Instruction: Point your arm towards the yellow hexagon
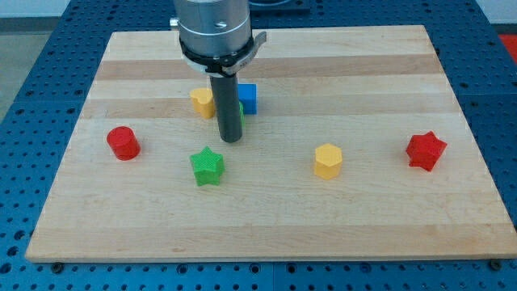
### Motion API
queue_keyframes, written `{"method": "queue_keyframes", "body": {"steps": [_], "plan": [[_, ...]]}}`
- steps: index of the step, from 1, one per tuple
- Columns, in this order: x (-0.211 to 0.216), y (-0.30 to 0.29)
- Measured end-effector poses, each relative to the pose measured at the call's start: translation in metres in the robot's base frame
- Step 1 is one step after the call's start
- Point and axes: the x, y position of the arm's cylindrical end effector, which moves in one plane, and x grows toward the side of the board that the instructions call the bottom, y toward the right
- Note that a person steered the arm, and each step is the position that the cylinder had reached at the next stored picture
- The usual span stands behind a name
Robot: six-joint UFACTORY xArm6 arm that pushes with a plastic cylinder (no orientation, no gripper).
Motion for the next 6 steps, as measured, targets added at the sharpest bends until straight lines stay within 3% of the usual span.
{"method": "queue_keyframes", "body": {"steps": [2, 4, 6], "plan": [[-0.056, 0.096], [-0.011, 0.189], [0.054, 0.175]]}}
